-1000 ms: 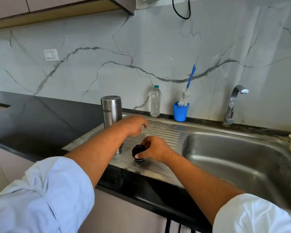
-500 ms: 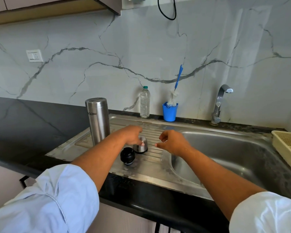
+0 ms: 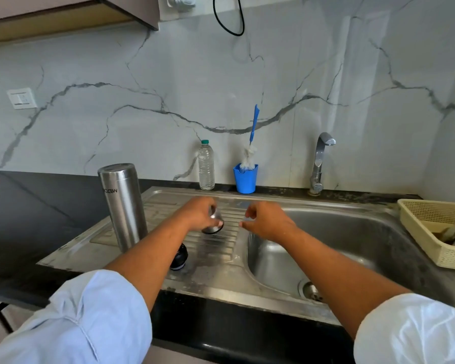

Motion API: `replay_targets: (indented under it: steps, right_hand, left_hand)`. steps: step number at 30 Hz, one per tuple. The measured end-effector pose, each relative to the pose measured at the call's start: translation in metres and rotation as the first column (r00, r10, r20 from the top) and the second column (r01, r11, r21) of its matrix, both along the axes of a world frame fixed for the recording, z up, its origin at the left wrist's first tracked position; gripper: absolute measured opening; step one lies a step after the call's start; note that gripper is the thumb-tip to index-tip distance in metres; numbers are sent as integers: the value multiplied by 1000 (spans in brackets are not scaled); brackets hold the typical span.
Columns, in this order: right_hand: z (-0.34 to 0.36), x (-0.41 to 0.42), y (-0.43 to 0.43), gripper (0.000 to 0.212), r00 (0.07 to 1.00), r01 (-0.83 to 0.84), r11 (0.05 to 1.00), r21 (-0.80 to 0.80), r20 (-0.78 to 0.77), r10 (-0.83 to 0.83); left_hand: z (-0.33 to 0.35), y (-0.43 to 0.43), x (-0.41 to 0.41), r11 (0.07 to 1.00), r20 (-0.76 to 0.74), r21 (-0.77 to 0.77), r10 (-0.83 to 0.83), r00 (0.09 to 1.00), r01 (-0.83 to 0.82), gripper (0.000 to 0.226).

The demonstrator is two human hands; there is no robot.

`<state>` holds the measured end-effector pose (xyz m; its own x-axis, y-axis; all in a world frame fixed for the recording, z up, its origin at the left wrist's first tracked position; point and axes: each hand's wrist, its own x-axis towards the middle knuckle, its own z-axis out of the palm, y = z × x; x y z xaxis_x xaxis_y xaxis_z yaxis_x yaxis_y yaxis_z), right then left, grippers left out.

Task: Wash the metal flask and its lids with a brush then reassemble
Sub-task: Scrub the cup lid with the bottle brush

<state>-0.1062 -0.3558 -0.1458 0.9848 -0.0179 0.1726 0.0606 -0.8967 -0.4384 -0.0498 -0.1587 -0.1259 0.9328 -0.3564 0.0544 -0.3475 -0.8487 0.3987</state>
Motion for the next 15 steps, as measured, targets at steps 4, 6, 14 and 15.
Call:
replay_targets:
  steps: [4, 6, 14, 15]
  right_hand:
    - [32, 18, -26, 24, 988, 123, 992, -18, 100, -121]
    - [49, 32, -39, 20, 977, 162, 986, -22, 147, -158]
    - [118, 97, -69, 38, 920, 238, 969, 68, 302, -248]
    - [124, 107, -69, 40, 914, 245, 966, 79, 314, -258]
  left_hand:
    - [1, -48, -4, 716, -142, -682, 68, 988, -147, 44]
    - [-6, -74, -5, 374, -349, -866, 24, 937, -332, 37]
    - [-30, -109, 6, -308, -540, -719, -317, 780, -623, 49]
    - [-33, -110, 4, -331, -531, -705, -339, 776, -627, 47]
